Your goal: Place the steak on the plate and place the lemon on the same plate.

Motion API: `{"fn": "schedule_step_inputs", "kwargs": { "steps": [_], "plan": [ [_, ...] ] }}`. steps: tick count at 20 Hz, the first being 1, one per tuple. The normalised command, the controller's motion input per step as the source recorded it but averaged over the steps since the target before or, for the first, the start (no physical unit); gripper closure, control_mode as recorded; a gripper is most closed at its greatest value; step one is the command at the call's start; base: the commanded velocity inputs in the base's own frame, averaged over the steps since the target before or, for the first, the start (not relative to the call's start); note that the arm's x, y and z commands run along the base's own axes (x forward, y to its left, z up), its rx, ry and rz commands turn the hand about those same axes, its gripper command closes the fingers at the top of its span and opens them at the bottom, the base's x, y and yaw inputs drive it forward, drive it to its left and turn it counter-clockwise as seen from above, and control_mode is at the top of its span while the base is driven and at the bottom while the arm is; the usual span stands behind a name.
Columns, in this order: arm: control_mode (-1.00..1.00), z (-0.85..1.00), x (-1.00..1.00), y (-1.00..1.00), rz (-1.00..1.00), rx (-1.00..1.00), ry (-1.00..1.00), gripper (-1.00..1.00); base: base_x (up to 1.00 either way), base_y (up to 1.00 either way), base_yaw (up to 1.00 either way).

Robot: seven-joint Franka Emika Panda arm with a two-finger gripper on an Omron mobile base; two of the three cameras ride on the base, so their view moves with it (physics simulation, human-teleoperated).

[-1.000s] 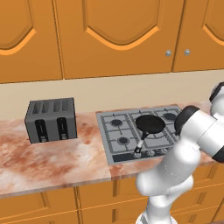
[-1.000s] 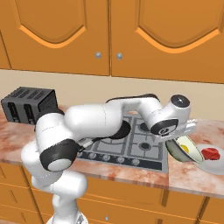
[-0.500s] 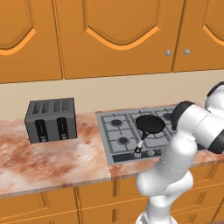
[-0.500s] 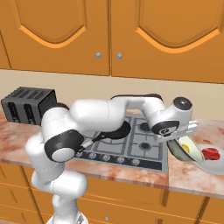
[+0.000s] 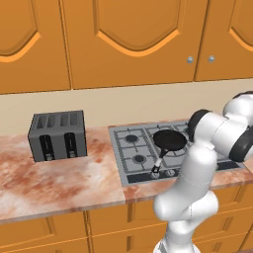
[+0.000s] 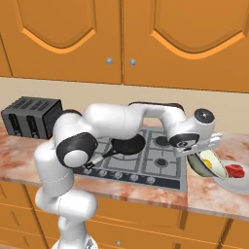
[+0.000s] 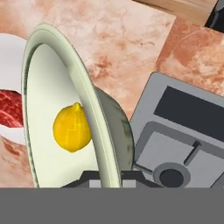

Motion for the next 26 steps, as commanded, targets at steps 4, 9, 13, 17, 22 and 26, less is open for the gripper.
{"fn": "schedule_step_inputs", "kwargs": {
  "steps": [4,9,13,17,22,26],
  "plan": [
    [-1.00,-0.12,0.26,-0.16,-0.02,0.05,-0.01,1.00,0.00,0.00,0.00],
    [-1.00,-0.14,0.23,-0.19,-0.03,0.06,0.00,1.00,0.00,0.00,0.00],
    [-1.00,-0.09,0.22,-0.24,-0.02,0.06,0.00,1.00,0.00,0.00,0.00],
    [-1.00,-0.06,0.21,-0.25,-0.01,0.05,0.00,1.00,0.00,0.00,0.00],
    [-1.00,-0.04,0.05,-0.16,-0.01,0.07,-0.04,1.00,0.00,0.00,0.00],
    [-1.00,0.00,-0.02,-0.01,0.00,0.10,-0.07,1.00,0.00,0.00,0.00]
  ]
}}
